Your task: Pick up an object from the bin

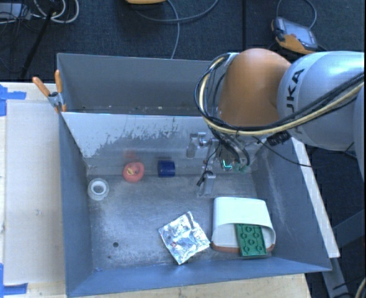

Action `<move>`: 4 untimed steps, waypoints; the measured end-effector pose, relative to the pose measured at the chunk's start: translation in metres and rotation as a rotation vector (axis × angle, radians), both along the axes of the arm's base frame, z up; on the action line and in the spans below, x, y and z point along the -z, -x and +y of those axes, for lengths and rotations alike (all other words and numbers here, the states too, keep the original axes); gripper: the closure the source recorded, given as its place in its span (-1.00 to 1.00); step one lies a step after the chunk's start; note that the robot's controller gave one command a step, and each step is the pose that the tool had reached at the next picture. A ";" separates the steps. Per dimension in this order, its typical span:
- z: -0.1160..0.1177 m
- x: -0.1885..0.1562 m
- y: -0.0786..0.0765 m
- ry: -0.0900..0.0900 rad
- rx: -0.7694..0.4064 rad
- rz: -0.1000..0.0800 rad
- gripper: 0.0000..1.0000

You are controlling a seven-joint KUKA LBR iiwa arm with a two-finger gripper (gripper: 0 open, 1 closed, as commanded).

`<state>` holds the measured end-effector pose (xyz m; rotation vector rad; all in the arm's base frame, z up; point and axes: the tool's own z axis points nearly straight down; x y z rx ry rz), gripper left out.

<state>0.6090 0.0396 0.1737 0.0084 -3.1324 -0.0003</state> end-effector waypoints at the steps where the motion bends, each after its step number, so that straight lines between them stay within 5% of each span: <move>1: 0.004 0.106 0.070 -0.002 -0.381 -0.003 -1.00; 2: 0.003 0.073 0.120 -0.003 -0.445 -0.004 -1.00; 3: 0.000 0.057 0.115 -0.002 -0.366 -0.010 -1.00; 4: 0.002 0.104 0.120 -0.003 -0.523 -0.011 -1.00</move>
Offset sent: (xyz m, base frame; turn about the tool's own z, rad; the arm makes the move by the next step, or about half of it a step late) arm -0.0682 0.0027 -0.1037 -0.3816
